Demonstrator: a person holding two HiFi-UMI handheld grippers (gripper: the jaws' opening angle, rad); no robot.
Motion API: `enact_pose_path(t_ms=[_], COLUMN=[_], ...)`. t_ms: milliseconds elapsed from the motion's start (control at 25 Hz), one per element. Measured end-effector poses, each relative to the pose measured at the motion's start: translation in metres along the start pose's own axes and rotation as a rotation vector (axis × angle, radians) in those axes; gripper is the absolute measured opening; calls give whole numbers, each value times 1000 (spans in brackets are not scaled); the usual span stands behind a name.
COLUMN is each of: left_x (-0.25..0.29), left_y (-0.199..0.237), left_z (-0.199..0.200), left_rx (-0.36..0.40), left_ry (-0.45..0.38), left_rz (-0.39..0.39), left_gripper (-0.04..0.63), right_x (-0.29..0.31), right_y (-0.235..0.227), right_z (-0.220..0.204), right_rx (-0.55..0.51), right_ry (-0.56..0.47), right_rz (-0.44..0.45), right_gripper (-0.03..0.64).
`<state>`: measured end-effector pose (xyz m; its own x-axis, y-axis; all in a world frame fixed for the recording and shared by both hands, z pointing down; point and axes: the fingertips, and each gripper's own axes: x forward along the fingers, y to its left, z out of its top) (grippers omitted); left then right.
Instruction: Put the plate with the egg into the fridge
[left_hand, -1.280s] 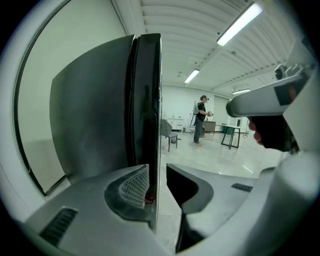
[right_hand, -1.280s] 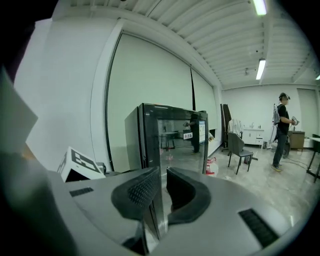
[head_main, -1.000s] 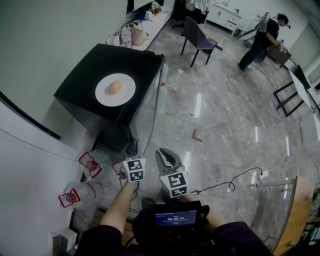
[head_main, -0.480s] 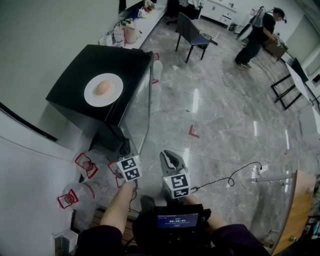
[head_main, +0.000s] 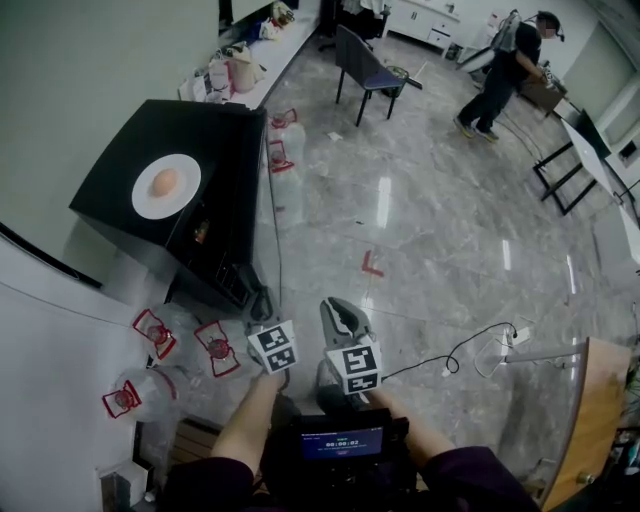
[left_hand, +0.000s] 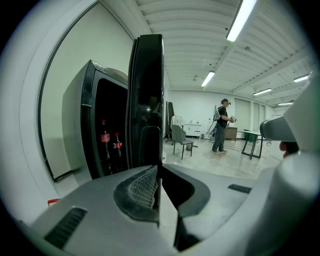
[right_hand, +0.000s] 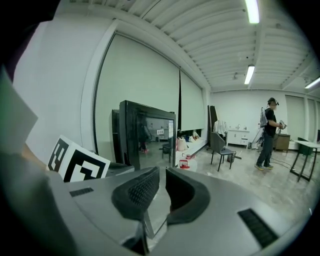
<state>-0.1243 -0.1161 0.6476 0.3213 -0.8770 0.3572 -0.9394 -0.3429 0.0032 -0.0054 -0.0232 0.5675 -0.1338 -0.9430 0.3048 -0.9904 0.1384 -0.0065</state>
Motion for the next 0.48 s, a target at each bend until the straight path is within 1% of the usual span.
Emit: enact_pose_path(t_ms=[120,200,240,280,320,360,400,440,480], left_x=[0,-2,-8,-20,-36,-51,-59,-58,-51], left_y=[-3,-7,-7,-4,4,13,21,27,33], left_z=[-1,0,7,20,36,50,60,63,64], left_rx=[0,5,5,4,4,9,18,31,52], left_ry=[10,16,-9,-69,-152,-226,-264,-258,-224], left_rz=[20,0,-28,-62,-105,-172,-269,-379,-472], left_gripper=[34,35,35,35,35,37,37,37,51], right_x=[-7,-7,-6,-4,-3,-1,2,5,9], right_y=[-11,-13,-13,-11,-8,-4,0,3,6], right_z=[-9,-13,-15,-16,-16,-15,-14,-13,-13], right_rx=[10,13,15,14,9,5,1,-2,-7], right_ry=[12,17,20,22,22,21,18,16,16], right_rz=[-1,9,16,24,33,44,53,61,67], right_gripper=[31,30,31,31,31,31,31,31,31])
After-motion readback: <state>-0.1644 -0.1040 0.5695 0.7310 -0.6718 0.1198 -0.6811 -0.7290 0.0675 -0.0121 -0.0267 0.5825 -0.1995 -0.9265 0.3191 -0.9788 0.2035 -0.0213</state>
